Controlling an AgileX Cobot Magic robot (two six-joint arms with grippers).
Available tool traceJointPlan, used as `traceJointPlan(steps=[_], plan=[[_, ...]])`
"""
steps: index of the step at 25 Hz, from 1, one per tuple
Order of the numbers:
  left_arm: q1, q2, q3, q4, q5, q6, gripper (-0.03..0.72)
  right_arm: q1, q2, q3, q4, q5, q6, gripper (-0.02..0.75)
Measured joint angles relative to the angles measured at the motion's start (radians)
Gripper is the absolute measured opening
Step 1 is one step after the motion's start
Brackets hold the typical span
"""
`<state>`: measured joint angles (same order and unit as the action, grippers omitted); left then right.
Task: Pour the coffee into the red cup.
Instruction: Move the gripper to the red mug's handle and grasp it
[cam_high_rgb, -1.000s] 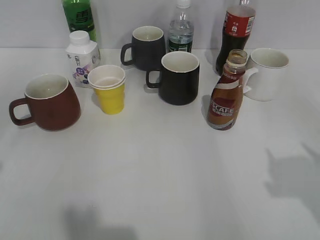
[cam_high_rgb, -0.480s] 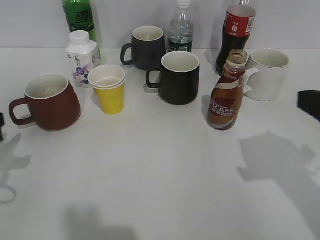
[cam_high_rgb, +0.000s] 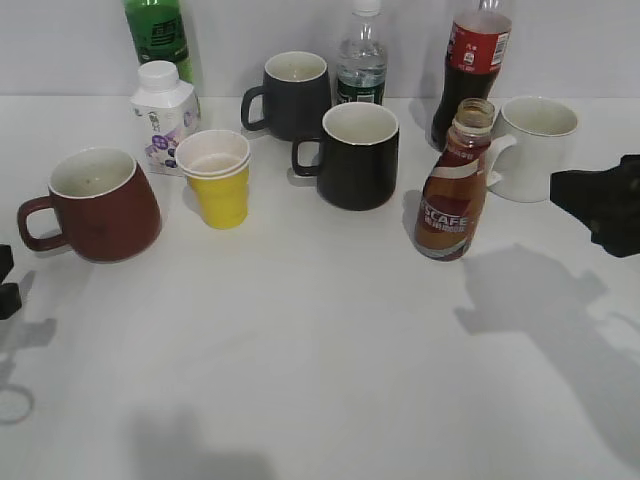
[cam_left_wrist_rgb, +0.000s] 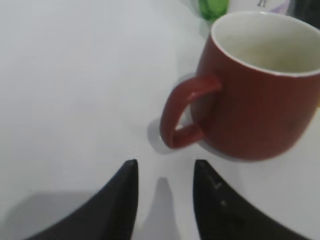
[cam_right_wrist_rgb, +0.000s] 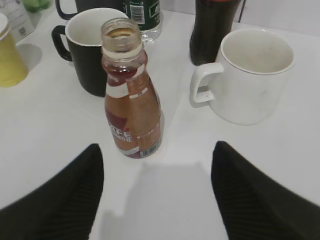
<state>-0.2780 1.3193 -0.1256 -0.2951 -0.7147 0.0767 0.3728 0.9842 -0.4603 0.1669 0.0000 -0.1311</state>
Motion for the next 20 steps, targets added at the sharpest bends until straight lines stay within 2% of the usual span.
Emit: traceJointPlan(steps=[4, 8, 12, 20], plan=[[0.000, 0.101, 0.000, 0.007, -0.134, -0.004, 0.374, 0.000, 0.012, 0.000, 0.010, -0.014, 0.003, 0.503], [0.000, 0.208, 0.002, 0.099, -0.293, -0.007, 0.384, 0.000, 0.012, 0.000, 0.012, -0.016, 0.003, 0.503], [-0.001, 0.311, 0.002, 0.099, -0.455, -0.007, 0.384, 0.000, 0.012, 0.000, 0.012, -0.021, 0.004, 0.503], [-0.001, 0.444, -0.025, 0.081, -0.488, -0.008, 0.369, 0.000, 0.012, 0.000, 0.013, -0.023, 0.004, 0.502]])
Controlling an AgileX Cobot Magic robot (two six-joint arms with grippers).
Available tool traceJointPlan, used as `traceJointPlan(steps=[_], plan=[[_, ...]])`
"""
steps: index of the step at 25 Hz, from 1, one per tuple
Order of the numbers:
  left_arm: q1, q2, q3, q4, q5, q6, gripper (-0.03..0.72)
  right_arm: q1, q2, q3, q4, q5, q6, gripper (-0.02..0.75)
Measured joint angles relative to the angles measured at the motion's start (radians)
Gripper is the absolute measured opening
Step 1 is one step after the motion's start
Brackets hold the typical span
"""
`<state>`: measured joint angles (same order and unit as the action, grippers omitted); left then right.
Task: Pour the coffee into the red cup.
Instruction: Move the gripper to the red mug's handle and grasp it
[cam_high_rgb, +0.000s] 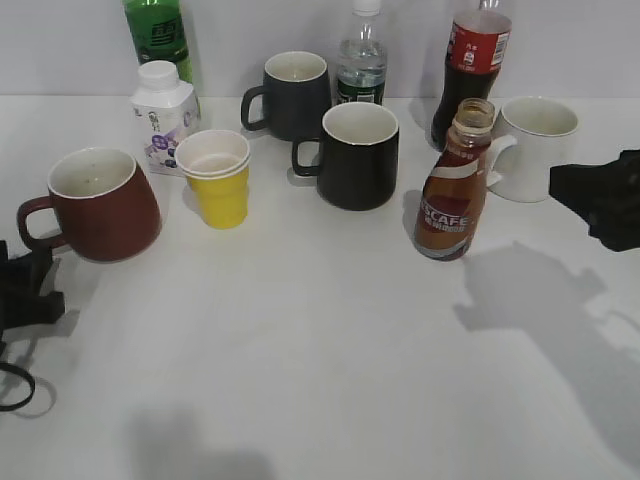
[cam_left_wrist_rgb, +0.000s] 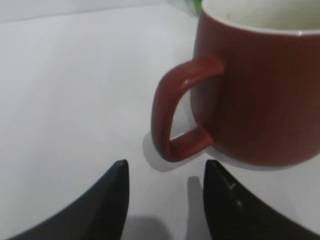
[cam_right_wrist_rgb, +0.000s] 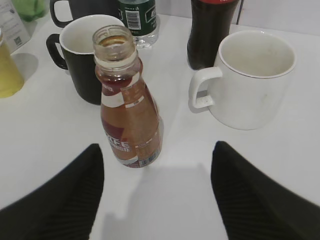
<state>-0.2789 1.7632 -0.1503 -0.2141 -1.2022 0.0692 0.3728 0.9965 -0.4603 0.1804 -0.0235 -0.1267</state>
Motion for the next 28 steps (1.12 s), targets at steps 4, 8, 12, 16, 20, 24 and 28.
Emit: traceJointPlan(steps=[4, 8, 12, 16, 20, 24, 28], plan=[[0.000, 0.001, -0.029, 0.000, -0.006, -0.006, 0.367, 0.000, 0.000, 0.000, 0.000, -0.005, 0.000, 0.501], [0.000, 0.001, -0.030, -0.002, -0.006, -0.046, 0.365, 0.000, 0.000, 0.000, 0.000, -0.005, 0.000, 0.501], [0.000, 0.001, -0.031, -0.036, -0.006, -0.051, 0.365, 0.000, 0.000, 0.000, 0.000, -0.005, 0.000, 0.501], [0.001, 0.001, -0.051, -0.044, -0.005, -0.053, 0.365, 0.000, 0.000, 0.000, 0.000, -0.005, 0.000, 0.501], [0.001, 0.003, -0.096, -0.042, -0.003, -0.053, 0.340, 0.000, 0.000, 0.000, 0.000, -0.005, 0.000, 0.501], [0.004, 0.041, -0.148, -0.042, -0.004, -0.053, 0.327, 0.000, 0.000, 0.000, 0.000, -0.005, 0.000, 0.501], [0.025, 0.103, -0.206, -0.037, -0.004, -0.054, 0.279, 0.000, 0.000, 0.000, 0.000, -0.007, 0.000, 0.501]])
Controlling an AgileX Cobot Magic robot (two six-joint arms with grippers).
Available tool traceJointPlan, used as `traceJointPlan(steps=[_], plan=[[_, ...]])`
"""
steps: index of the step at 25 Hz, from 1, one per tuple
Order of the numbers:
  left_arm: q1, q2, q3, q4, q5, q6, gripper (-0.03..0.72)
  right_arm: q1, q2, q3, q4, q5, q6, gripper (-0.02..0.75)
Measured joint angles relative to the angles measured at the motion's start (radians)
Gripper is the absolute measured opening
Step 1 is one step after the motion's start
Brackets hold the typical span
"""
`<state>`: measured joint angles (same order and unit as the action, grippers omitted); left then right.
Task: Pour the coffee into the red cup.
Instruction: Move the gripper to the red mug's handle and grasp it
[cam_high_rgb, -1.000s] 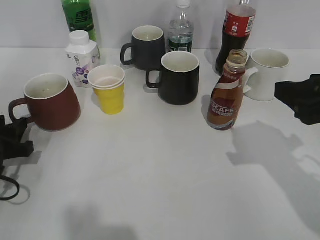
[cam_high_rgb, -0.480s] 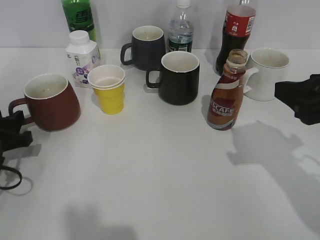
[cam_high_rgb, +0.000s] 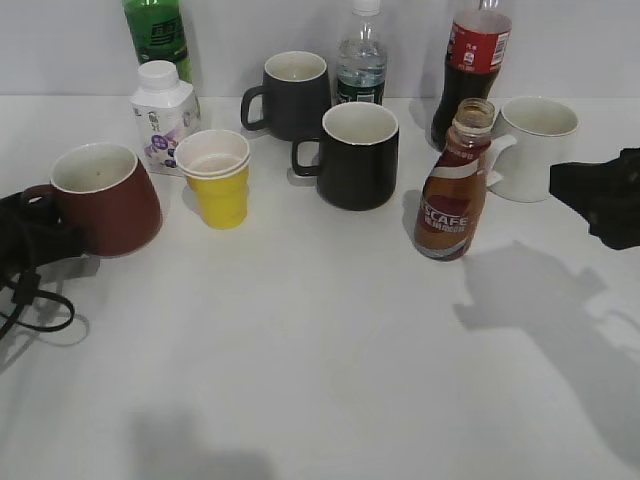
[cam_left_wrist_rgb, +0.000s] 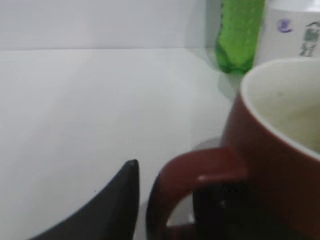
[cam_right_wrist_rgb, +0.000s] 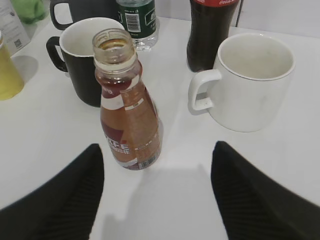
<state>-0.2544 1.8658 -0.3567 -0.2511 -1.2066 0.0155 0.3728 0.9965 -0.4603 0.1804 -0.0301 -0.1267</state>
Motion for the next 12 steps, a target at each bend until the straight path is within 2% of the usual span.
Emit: traceJointPlan(steps=[4, 7, 10, 12], plan=[[0.019, 0.031, -0.039, 0.022, 0.000, -0.001, 0.199, 0.000, 0.000, 0.000, 0.000, 0.000, 0.000, 0.501], [0.042, 0.041, -0.056, 0.077, 0.003, 0.000, 0.158, 0.000, 0.000, 0.000, 0.000, 0.000, 0.000, 0.501], [0.057, 0.042, -0.061, 0.116, 0.015, 0.004, 0.052, 0.000, 0.000, 0.000, 0.000, 0.001, 0.000, 0.498], [0.058, 0.042, -0.061, 0.120, 0.017, 0.004, 0.048, 0.001, 0.000, 0.000, 0.000, 0.001, 0.000, 0.485]])
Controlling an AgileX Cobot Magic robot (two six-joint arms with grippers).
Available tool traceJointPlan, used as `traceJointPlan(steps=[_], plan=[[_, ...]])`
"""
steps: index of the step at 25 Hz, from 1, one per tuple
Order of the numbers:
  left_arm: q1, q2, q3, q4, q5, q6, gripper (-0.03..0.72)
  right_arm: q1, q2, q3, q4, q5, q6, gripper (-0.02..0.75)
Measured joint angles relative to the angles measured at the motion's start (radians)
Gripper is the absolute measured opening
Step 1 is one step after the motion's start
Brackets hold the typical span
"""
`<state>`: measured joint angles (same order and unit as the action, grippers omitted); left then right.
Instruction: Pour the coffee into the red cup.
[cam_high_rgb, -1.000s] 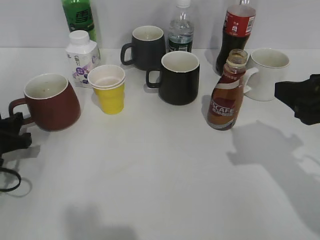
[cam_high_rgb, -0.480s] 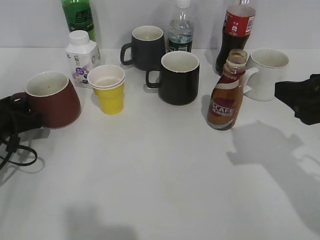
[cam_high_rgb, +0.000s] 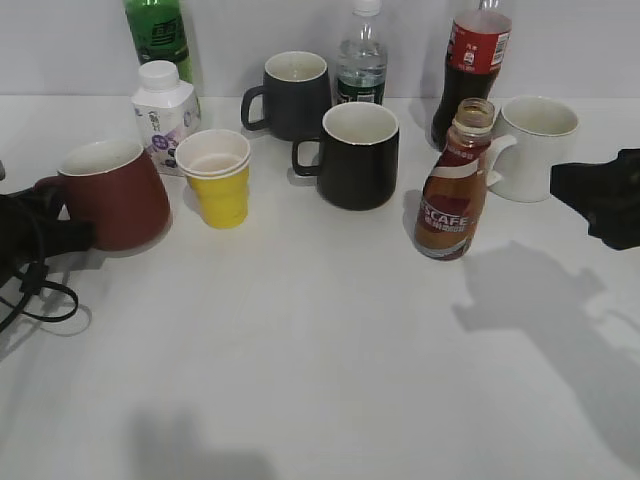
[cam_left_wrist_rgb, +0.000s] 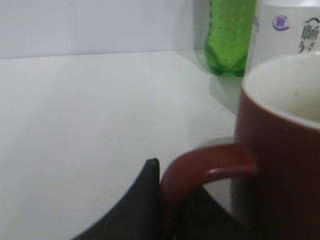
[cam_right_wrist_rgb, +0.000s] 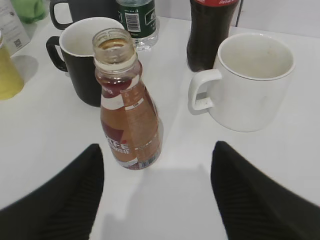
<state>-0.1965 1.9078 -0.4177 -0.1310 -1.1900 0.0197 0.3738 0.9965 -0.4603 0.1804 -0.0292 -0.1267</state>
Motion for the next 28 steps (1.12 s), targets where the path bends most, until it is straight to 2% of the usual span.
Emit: traceJointPlan(steps=[7, 13, 20, 25, 28], plan=[[0.000, -0.044, 0.054, 0.010, 0.008, 0.002, 0.048, 0.085, 0.042, 0.000, 0.000, -0.031, 0.000, 0.464], [-0.018, -0.156, 0.145, 0.015, 0.025, 0.004, 0.046, 0.121, 0.218, 0.000, 0.005, -0.145, 0.000, 0.643], [-0.119, -0.267, 0.160, 0.041, 0.023, 0.004, 0.046, 0.121, 0.386, 0.000, 0.007, -0.401, 0.001, 0.659], [-0.170, -0.279, 0.160, 0.140, 0.022, 0.004, 0.046, 0.121, 0.519, 0.000, 0.005, -0.561, 0.016, 0.654], [-0.192, -0.279, 0.160, 0.201, 0.022, 0.004, 0.046, 0.121, 0.607, 0.000, -0.042, -0.691, 0.056, 0.642]])
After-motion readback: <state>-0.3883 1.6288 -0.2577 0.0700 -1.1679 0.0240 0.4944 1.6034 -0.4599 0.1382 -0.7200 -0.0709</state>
